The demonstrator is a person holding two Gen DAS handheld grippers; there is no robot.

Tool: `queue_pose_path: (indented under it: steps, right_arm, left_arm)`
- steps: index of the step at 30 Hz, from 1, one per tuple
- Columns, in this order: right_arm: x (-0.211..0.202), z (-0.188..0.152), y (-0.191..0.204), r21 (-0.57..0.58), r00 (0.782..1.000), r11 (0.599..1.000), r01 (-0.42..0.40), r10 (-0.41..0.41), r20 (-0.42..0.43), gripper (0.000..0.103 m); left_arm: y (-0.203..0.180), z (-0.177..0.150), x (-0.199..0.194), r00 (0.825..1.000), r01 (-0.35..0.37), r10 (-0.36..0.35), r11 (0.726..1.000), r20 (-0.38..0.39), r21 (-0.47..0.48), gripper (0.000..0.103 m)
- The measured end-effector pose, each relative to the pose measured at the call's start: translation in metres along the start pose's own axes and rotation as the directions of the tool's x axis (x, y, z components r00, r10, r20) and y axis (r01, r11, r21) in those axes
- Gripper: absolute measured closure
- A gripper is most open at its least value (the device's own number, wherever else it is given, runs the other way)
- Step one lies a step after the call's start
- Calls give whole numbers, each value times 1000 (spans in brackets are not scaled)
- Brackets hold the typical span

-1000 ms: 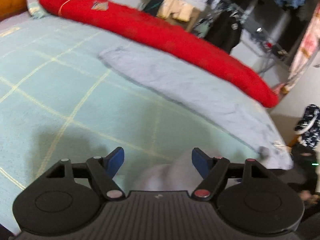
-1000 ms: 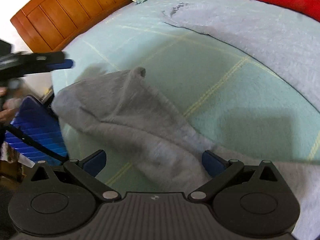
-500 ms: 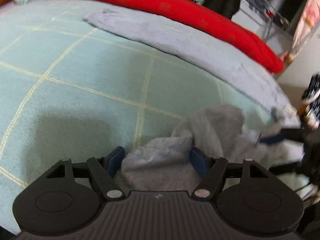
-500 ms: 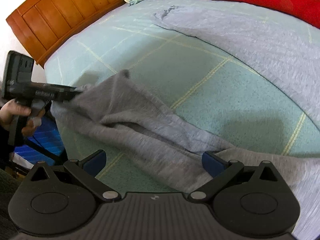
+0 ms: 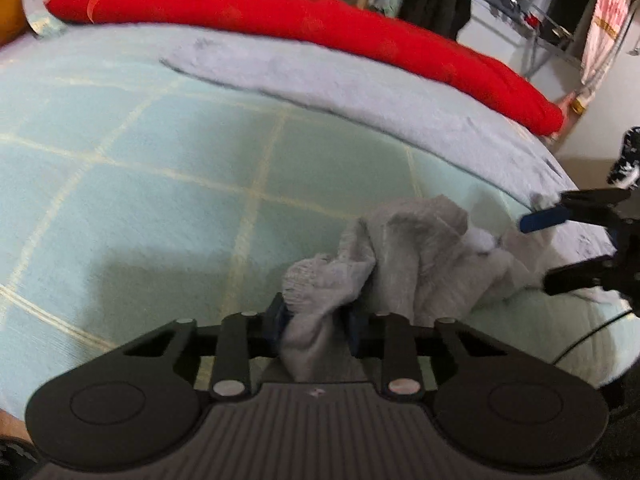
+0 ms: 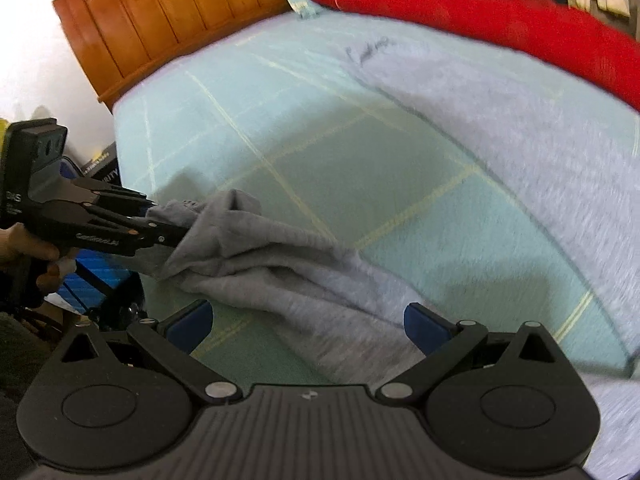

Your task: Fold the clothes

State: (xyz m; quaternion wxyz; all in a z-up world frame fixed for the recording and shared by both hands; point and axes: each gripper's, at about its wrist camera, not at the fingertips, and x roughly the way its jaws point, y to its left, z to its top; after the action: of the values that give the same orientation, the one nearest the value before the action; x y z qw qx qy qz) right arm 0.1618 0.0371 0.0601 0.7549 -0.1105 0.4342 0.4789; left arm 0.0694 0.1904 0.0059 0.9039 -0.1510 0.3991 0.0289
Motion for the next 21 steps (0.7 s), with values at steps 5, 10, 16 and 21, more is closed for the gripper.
queue_pose_path:
  steps: [5,10,16,21]
  right_arm:
    - [-18,3,-3,6,997,1000,-10,9,83,0]
    - [-28,3,-6,29,993,1000,3,-7,122,0]
    - [-33,-1,-8,47,991,998,40,-45,122,0]
    - [-35,-8,-15,86,990,993,75,-84,114,0]
  left_arm:
    - [22,24,-23,984,-120,122,993,131,-20,84]
    - [48,48,-32,957,-191,195,981,214,-41,83]
    - [62,68,-22,934,-253,258,966,248,-53,84]
    - [76,67,-8,948,-226,248,966,201,-126,75]
